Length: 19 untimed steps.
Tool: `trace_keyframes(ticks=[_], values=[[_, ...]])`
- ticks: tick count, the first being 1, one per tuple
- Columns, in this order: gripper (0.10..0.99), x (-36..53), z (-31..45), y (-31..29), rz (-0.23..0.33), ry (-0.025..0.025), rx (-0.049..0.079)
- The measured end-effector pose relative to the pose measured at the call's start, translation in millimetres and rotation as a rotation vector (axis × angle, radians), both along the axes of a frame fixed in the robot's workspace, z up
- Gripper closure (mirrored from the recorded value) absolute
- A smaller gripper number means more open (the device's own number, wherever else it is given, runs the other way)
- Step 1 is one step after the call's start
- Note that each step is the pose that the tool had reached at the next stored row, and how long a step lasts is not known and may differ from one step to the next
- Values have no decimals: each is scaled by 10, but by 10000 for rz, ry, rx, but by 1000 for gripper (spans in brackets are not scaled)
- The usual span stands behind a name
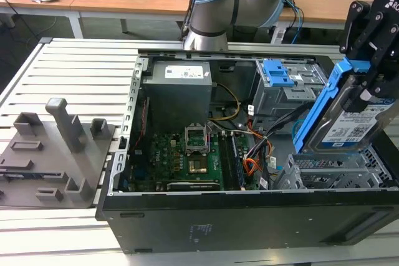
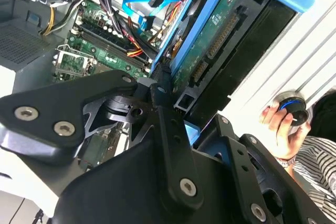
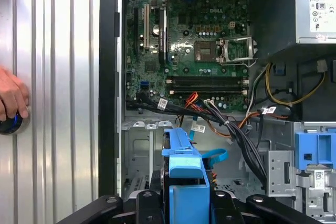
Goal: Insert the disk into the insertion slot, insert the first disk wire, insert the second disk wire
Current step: 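Insert the disk into the insertion slot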
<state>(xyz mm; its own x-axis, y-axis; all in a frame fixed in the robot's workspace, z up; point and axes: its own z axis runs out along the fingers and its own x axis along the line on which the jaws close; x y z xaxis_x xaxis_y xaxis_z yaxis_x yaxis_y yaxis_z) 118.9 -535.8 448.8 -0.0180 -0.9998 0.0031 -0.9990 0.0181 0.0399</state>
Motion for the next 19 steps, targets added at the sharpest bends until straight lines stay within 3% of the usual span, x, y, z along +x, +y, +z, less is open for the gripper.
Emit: trace_keyframes(ticks=[4,9,19], values=[[725,3,-10,-34,-72,0,-55],[725,4,-50,-124,-110,0,-74],[725,16,-231,-124,-110,0,-62]])
